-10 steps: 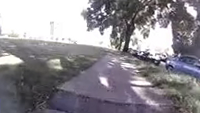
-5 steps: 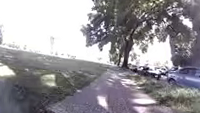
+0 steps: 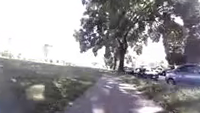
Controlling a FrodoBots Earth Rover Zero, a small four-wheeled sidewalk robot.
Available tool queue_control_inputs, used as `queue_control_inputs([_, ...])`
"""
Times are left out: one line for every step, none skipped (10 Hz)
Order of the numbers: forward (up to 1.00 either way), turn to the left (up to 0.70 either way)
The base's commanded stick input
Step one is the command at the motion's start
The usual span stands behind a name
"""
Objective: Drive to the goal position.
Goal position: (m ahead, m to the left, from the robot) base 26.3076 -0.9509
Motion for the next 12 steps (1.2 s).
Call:
queue_control_inputs([0.7,-0.35])
queue_control_inputs([0.7,-0.31])
queue_control_inputs([0.7,-0.15])
queue_control_inputs([0.7,0.0])
queue_control_inputs([0.7,0.0])
queue_control_inputs([0.7,0.0])
queue_control_inputs([0.7,0.0])
queue_control_inputs([0.7,0.0])
queue_control_inputs([0.7,0.0])
queue_control_inputs([0.7,0.0])
queue_control_inputs([0.7,0.0])
queue_control_inputs([0.7,0.0])
